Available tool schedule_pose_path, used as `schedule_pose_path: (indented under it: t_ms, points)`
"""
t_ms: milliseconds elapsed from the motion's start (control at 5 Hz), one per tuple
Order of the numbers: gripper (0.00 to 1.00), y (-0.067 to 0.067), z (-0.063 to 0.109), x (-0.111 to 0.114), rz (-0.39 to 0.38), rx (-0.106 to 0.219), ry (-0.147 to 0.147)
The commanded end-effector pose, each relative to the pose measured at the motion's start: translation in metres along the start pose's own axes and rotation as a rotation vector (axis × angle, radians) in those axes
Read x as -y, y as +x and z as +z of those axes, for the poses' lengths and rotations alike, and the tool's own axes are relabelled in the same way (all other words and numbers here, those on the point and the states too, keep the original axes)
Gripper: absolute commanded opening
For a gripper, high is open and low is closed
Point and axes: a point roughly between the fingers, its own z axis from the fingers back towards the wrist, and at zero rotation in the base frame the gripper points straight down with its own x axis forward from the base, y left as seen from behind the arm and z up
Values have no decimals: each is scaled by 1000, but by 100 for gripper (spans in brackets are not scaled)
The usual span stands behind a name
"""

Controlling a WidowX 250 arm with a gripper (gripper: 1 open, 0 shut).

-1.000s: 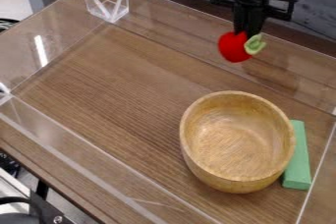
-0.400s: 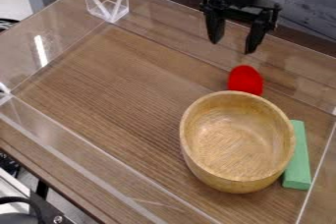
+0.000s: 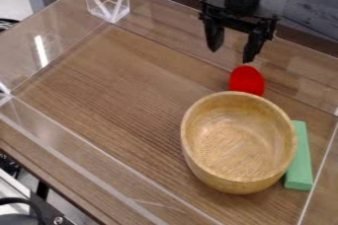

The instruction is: Move the red fruit to the right

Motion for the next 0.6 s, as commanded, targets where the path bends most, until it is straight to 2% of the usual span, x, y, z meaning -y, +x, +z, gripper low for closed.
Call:
schedule_pose_path:
  t_ms: [0,400]
  points:
    - [100,3,39,-3,-69,107,-2]
    - [100,7,60,-5,-96,131,1]
